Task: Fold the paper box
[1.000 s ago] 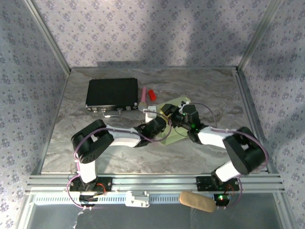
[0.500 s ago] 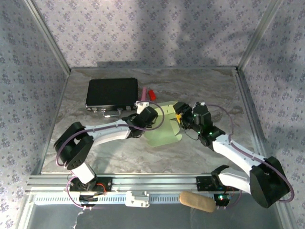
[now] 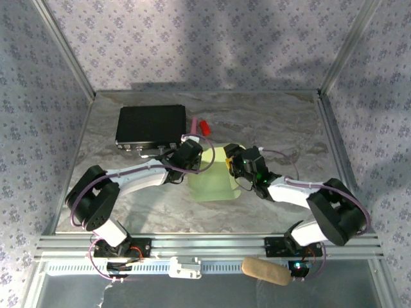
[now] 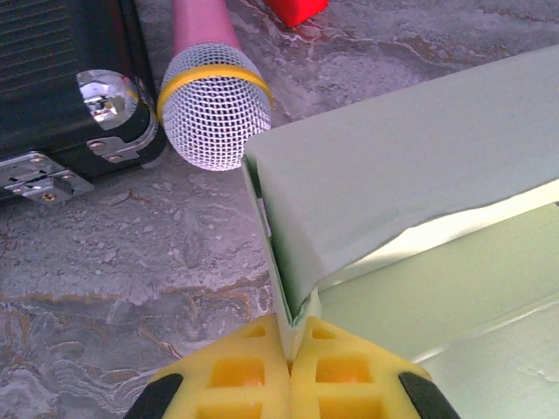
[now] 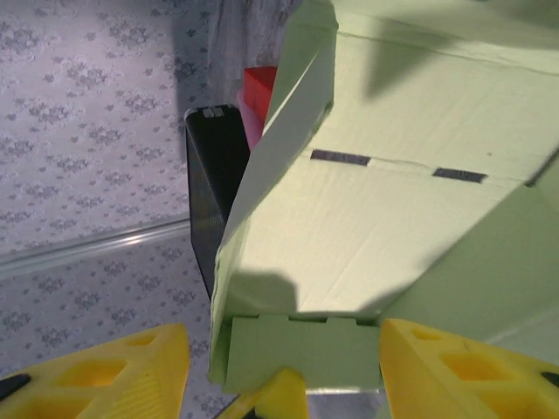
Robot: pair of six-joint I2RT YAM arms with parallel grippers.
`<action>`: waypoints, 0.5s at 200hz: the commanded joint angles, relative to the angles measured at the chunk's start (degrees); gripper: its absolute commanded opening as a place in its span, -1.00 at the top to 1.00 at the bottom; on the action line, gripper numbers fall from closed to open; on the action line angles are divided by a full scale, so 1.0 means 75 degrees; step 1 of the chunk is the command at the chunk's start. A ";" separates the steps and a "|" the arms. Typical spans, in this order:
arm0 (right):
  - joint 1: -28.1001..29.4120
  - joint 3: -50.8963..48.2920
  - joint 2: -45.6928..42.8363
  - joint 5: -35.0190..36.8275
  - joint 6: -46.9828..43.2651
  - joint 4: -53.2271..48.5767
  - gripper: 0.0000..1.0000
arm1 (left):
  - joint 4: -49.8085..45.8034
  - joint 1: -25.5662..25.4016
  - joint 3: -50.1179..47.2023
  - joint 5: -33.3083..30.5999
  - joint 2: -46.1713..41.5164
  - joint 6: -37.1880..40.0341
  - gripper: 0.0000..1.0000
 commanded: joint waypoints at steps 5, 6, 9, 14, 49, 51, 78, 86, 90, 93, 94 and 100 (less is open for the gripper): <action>-0.0020 0.0231 0.0505 0.0477 0.0335 0.1092 -0.15 | -0.0016 0.0092 0.0022 0.0261 0.0002 0.0313 1.00; -0.0032 0.0241 0.0533 0.0484 0.0350 0.1129 -0.14 | -0.0016 0.0092 0.0026 0.0267 0.0000 0.0319 1.00; -0.0032 0.0263 0.0581 0.0487 0.0350 0.1168 -0.13 | -0.0016 0.0095 0.0039 0.0269 0.0002 0.0329 1.00; -0.0033 0.0298 0.0647 0.0493 0.0366 0.1212 -0.12 | -0.0004 0.0096 0.0042 0.0268 0.0016 0.0336 1.00; -0.0098 0.0668 0.1051 0.0321 0.0352 0.1074 0.04 | 0.0127 0.0109 0.0060 0.0325 0.0161 0.0389 1.00; -0.0098 0.0690 0.1092 0.0299 0.0345 0.1075 0.06 | 0.0149 0.0114 0.0055 0.0329 0.0168 0.0393 1.00; -0.0171 0.0868 0.1523 0.0028 0.0429 0.1237 0.22 | 0.0341 0.0107 -0.0013 0.0379 0.0237 0.0418 1.00; -0.0201 0.0889 0.1600 -0.0012 0.0436 0.1252 0.29 | 0.0369 0.0107 -0.0027 0.0385 0.0261 0.0418 1.00; -0.0224 0.0899 0.1630 -0.0016 0.0431 0.1251 0.32 | 0.0371 0.0113 -0.0028 0.0370 0.0257 0.0418 1.00; -0.0226 0.0908 0.1634 -0.0020 0.0440 0.1241 0.35 | 0.0371 0.0106 -0.0033 0.0367 0.0259 0.0418 1.00; -0.0228 0.0910 0.1645 -0.0018 0.0444 0.1240 0.36 | 0.0377 0.0105 -0.0036 0.0361 0.0258 0.0418 1.00; -0.0231 0.0902 0.1670 0.0005 0.0461 0.1226 0.42 | 0.0393 0.0108 -0.0028 0.0355 0.0254 0.0409 1.00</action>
